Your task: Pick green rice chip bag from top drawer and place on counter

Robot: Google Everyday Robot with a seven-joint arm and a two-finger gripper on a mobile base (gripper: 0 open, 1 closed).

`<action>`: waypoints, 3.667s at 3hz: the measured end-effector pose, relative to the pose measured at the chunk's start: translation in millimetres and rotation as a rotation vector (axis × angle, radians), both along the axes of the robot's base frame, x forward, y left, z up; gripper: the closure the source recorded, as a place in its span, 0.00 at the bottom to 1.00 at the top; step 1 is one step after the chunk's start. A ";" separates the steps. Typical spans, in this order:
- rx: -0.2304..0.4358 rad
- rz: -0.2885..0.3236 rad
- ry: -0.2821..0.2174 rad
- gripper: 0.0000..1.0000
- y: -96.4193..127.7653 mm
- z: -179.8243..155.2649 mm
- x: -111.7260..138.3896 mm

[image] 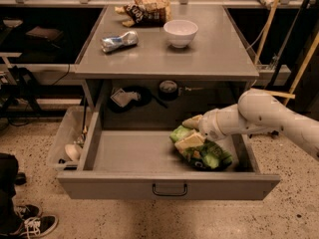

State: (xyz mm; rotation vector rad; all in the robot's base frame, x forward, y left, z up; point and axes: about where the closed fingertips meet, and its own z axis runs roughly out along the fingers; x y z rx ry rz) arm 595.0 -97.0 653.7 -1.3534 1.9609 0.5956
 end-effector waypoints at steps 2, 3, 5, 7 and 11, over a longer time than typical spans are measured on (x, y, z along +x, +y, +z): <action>0.000 0.000 0.000 0.88 0.1 0.0 0.0; 0.088 0.012 0.028 1.00 -8.3 -0.3 9.5; 0.270 0.012 0.069 1.00 -73.8 2.6 21.0; 0.026 0.035 -0.195 1.00 -71.8 42.7 -10.8; -0.293 0.196 -0.544 1.00 1.2 161.5 -38.8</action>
Offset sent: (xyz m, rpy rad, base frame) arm 0.0000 0.0000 0.0000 0.0000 0.0000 0.0001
